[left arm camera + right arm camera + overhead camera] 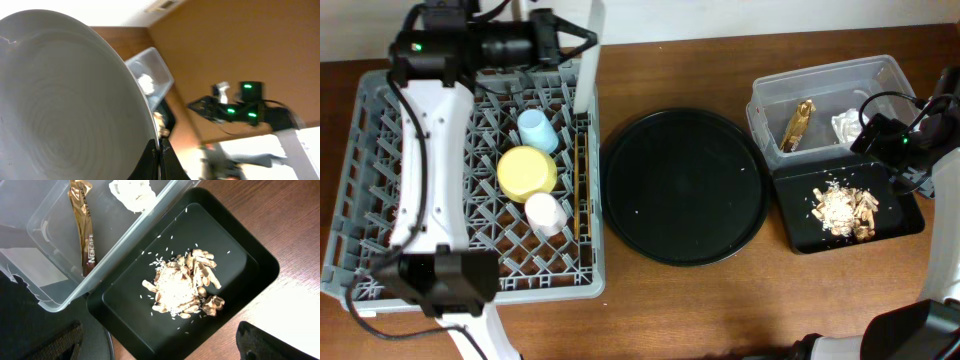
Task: Sort waste into correct bins and load items into the dishwasher rack
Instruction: 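Lift the white plate and carry it to the rack's back row, then stand the white plate upright in the rack and release it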
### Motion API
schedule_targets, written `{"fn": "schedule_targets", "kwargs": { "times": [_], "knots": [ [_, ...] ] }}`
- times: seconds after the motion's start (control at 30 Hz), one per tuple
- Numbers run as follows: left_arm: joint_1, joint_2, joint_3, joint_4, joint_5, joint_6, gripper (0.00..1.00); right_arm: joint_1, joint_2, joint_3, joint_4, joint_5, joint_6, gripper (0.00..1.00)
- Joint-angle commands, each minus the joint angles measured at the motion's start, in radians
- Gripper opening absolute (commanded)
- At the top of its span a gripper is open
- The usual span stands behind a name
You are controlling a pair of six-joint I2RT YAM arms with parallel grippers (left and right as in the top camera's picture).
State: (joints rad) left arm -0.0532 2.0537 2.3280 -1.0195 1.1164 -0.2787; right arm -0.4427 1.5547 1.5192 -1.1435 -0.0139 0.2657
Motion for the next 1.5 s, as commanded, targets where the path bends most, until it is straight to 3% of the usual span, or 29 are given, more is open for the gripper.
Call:
{"fn": "schedule_targets", "kwargs": {
  "times": [0.0, 0.27, 0.5, 0.83, 1.03, 1.47],
  "knots": [
    [0.058, 0.105, -0.004, 0.005, 0.257, 0.027, 0.0, -0.003, -0.015, 0.005, 0.0, -0.001, 0.009, 0.99],
    [0.121, 0.277, -0.004, 0.005, 0.321, 0.026, 0.0, -0.003, -0.015, 0.005, 0.0, -0.001, 0.009, 0.99],
    [0.162, 0.289, -0.003, 0.005, 0.317, 0.0, 0.0, -0.003, -0.015, 0.005, 0.0, -0.001, 0.009, 0.99],
    [0.138, 0.29, -0.004, -0.063, 0.12, 0.009, 0.0, -0.003, -0.015, 0.005, 0.0, -0.001, 0.009, 0.99],
    [0.125, 0.29, -0.004, -0.065, -0.109, -0.124, 0.0, -0.003, -0.015, 0.005, 0.0, -0.001, 0.009, 0.99],
    [0.064, 0.29, -0.004, 0.024, -0.164, -0.18, 0.0, -0.003, -0.015, 0.005, 0.0, -0.001, 0.009, 0.99]
  ]
}}
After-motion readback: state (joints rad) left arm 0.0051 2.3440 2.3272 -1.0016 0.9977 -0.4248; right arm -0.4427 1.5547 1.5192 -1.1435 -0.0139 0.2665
